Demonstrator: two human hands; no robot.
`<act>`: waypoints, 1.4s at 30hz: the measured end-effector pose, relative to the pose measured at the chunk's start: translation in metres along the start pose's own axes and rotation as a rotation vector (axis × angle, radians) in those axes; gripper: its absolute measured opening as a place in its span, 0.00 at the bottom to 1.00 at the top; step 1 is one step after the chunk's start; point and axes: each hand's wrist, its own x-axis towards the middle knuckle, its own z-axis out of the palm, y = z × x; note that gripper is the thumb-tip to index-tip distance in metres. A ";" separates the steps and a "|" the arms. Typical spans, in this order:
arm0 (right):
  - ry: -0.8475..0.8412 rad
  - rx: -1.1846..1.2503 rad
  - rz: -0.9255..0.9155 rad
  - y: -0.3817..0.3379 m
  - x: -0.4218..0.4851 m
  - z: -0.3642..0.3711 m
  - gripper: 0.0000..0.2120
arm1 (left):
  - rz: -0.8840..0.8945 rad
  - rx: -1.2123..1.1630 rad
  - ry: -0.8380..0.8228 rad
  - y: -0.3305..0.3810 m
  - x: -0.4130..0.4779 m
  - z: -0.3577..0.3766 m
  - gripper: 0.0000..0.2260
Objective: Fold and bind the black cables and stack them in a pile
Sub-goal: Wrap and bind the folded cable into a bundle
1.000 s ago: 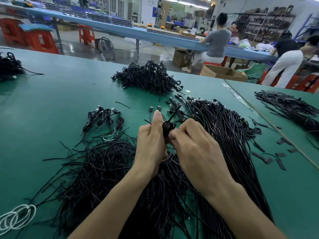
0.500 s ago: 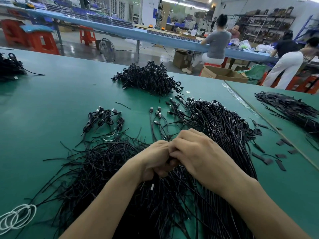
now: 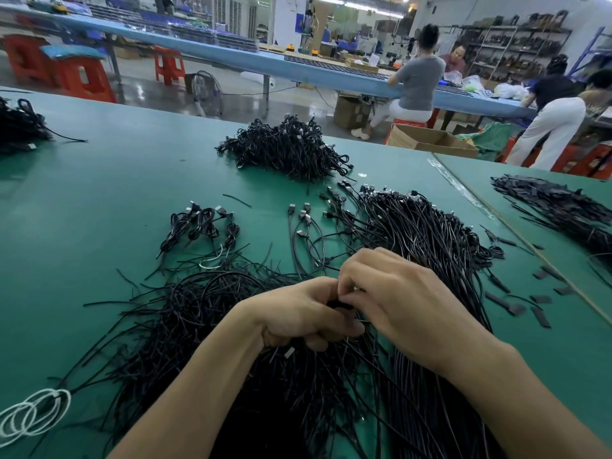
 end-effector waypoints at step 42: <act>0.682 1.557 0.554 -0.006 0.013 0.022 0.10 | 0.395 0.050 0.931 0.015 0.004 0.014 0.15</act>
